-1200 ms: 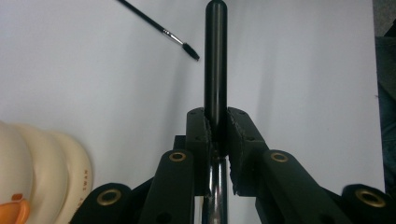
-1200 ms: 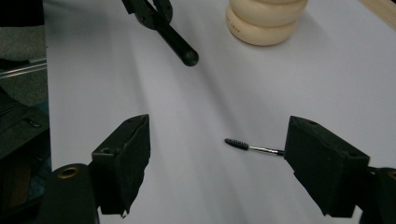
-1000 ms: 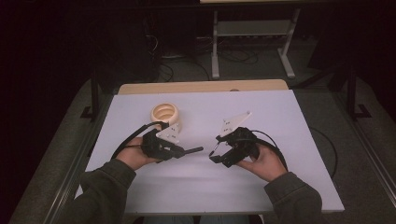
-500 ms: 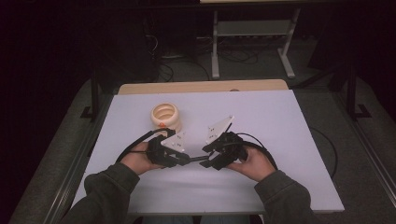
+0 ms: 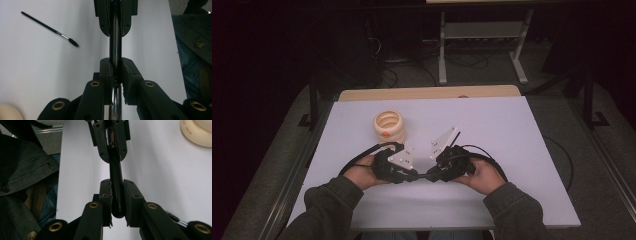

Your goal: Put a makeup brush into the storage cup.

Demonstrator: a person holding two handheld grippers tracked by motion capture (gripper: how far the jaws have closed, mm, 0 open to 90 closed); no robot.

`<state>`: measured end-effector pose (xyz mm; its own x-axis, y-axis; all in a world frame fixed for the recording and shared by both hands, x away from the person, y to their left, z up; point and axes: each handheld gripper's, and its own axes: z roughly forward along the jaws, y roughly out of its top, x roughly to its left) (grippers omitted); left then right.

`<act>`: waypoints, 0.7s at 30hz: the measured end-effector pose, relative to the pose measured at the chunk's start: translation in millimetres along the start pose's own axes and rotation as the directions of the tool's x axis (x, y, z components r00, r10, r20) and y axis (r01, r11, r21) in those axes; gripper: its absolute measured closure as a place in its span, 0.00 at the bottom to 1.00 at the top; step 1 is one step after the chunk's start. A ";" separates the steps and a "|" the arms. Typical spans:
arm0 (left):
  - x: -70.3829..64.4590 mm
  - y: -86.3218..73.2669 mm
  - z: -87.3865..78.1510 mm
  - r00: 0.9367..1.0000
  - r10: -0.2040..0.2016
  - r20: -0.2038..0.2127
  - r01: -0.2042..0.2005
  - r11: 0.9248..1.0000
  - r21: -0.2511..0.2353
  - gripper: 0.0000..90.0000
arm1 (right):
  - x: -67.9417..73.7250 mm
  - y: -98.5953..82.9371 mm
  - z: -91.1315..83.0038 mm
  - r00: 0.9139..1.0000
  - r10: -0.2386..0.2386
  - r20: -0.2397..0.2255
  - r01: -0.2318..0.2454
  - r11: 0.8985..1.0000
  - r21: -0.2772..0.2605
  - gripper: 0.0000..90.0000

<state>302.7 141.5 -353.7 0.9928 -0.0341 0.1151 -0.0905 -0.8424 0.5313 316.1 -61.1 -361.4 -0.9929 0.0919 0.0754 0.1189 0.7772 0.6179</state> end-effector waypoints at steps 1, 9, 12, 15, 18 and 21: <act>-0.4 0.4 0.2 1.000 0.003 0.000 -0.003 1.000 0.003 0.89 | 0.3 -0.3 0.2 1.000 -0.007 -0.006 0.007 1.000 -0.001 0.87; -0.3 -2.6 6.0 1.000 -0.023 0.007 0.023 1.000 0.006 0.74 | 5.5 -2.8 -2.4 0.999 -0.038 0.005 0.038 0.999 -0.004 0.87; 0.5 -8.2 5.6 0.999 -0.047 0.015 0.047 0.999 0.009 0.72 | 7.3 -4.0 -4.4 0.999 -0.049 0.013 0.049 0.999 -0.008 0.87; 0.8 -13.8 3.5 0.997 -0.075 0.025 0.075 0.997 -0.008 0.71 | 8.2 -7.9 -8.3 0.999 -0.041 0.022 0.042 0.999 -0.028 0.87; 1.2 -16.6 2.8 0.997 -0.080 0.020 0.080 0.997 0.006 0.73 | 7.9 -12.9 -12.6 0.998 -0.047 0.029 0.049 0.997 -0.062 0.87; 0.5 -16.5 2.3 0.998 -0.059 0.025 0.058 0.998 0.009 0.83 | 8.5 -15.7 -12.3 0.998 -0.049 0.034 0.052 0.996 -0.071 0.87</act>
<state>304.8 154.1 -364.3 0.9980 0.0020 0.0629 -0.0317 -0.8479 0.5292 305.8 -80.2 -360.9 -0.9970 0.0749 0.0179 0.0673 0.7349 0.6749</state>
